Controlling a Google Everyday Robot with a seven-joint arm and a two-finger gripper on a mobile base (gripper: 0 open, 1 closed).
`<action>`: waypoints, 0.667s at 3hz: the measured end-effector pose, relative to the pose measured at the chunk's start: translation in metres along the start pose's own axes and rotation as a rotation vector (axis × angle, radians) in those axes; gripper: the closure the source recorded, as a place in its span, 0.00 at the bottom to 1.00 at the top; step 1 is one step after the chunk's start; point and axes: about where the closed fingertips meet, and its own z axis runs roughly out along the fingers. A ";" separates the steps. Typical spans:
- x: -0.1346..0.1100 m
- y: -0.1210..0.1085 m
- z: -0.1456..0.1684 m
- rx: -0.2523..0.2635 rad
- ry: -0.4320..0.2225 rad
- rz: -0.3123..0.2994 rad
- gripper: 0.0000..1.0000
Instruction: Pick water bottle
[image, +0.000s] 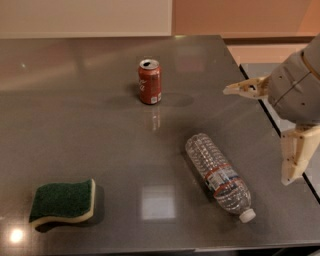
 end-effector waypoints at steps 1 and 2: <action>-0.011 0.009 0.016 -0.019 -0.037 -0.178 0.00; -0.025 0.016 0.029 -0.029 -0.082 -0.363 0.00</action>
Offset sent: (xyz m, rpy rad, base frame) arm -0.0316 0.0374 -0.0456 -0.0379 -0.1300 0.8219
